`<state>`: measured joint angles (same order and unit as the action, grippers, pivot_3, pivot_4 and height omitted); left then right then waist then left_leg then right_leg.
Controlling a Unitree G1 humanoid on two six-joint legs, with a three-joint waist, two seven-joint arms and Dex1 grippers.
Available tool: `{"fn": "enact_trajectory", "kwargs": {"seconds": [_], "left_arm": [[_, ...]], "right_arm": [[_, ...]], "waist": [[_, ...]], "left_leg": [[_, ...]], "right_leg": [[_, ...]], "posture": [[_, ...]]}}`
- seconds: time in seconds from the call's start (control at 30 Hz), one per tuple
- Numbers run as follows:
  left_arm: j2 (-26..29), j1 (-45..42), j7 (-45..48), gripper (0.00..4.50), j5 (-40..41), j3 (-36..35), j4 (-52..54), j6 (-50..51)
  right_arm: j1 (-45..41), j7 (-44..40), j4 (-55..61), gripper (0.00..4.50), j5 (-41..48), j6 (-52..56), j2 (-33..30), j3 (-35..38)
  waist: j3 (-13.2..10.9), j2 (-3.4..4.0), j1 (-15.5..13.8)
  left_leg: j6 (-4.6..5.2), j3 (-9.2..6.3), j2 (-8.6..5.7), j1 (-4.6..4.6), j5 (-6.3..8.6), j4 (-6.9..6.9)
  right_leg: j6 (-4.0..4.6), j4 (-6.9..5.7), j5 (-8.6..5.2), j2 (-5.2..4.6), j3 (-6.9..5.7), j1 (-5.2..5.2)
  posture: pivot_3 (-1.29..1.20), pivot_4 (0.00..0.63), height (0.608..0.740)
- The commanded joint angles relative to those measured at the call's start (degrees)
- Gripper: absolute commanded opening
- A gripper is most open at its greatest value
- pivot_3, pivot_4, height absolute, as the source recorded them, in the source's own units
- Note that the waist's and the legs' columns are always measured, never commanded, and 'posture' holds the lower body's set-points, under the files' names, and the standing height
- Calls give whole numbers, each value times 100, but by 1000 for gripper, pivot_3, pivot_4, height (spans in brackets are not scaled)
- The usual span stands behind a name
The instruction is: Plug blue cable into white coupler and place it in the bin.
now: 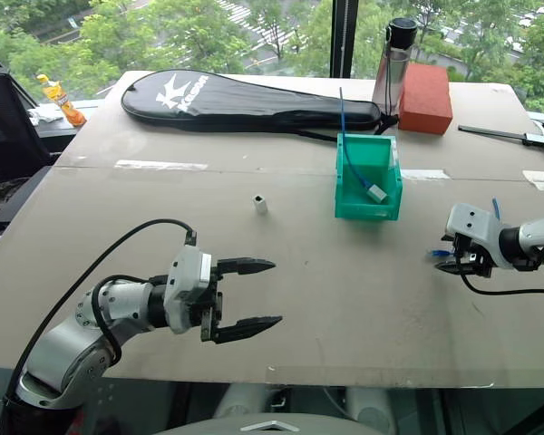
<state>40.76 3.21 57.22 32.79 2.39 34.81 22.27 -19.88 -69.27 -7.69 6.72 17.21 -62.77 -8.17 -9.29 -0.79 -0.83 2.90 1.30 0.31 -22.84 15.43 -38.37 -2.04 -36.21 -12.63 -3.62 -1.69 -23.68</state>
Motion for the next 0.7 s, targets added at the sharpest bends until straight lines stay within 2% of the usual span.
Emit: {"fn": "enact_trajectory", "kwargs": {"seconds": [0.03, 0.13, 0.23, 0.27, 0.33, 0.4, 0.43, 0.57, 0.7], "left_arm": [[42, 13, 61, 4500, 52, -197, 89, -192], [51, 30, 91, 4500, 50, -221, 63, -230], [42, 32, 114, 4500, 51, -232, 48, -255], [40, 35, 122, 4500, 51, -230, 46, -263], [29, 19, 124, 4500, 62, -225, 46, -264], [11, -31, 87, 4500, 74, -199, 79, -222], [2, -55, 59, 4500, 81, -182, 107, -192], [-16, -113, -40, 4500, 94, -138, 172, -99], [-62, -202, -203, 4500, 165, -177, 140, 70]], "right_arm": [[-243, -145, -233, 3126, -169, -241, 28, -9], [-363, -220, -434, 3126, -288, -334, 87, -78], [-462, -255, -667, 2355, -415, -450, 165, -143], [-490, -278, -736, 1797, -443, -466, 186, -167], [-571, -323, -903, 1126, -518, -497, 255, -238], [-636, -354, -1045, 246, -594, -545, 334, -296], [-654, -369, -1079, 58, -616, -557, 359, -308], [-674, -446, -929, 58, -560, -414, 439, -236], [-558, -646, -70, 58, -241, 187, 408, -118]], "waist": [[0, 0, -1], [0, 0, 4], [0, 1, 4], [0, 1, 4], [0, 0, 10], [0, 0, 16], [0, 0, 17], [1, -2, 16], [0, 0, 18]], "left_leg": [[0, -1, 0, 0, 0, -1], [0, 2, 0, 5, 0, -4], [0, 4, 0, 7, 0, -5], [0, 4, 0, 7, 0, -5], [0, 4, 0, 8, 0, -5], [0, 7, 0, 10, 0, -6], [0, 9, 0, 13, 0, -7], [0, 8, 0, 19, 0, -14], [0, 8, 1, 23, 0, -15]], "right_leg": [[0, -2, 0, 0, -1, 0], [1, -7, 1, 1, -4, 1], [1, -10, 1, 1, -4, 2], [1, -10, 1, 1, -4, 2], [1, -11, 2, 1, -4, 2], [1, -12, 2, 1, -2, 3], [1, -13, 2, 1, -1, 5], [0, -18, 4, 2, -2, 11], [1, -29, 4, 2, 0, 10]], "posture": [[0, 150, 740], [0, 150, 740], [0, 150, 740], [0, 150, 740], [0, 150, 740], [0, 150, 740], [0, 150, 740], [0, 150, 740], [0, 150, 740]]}}
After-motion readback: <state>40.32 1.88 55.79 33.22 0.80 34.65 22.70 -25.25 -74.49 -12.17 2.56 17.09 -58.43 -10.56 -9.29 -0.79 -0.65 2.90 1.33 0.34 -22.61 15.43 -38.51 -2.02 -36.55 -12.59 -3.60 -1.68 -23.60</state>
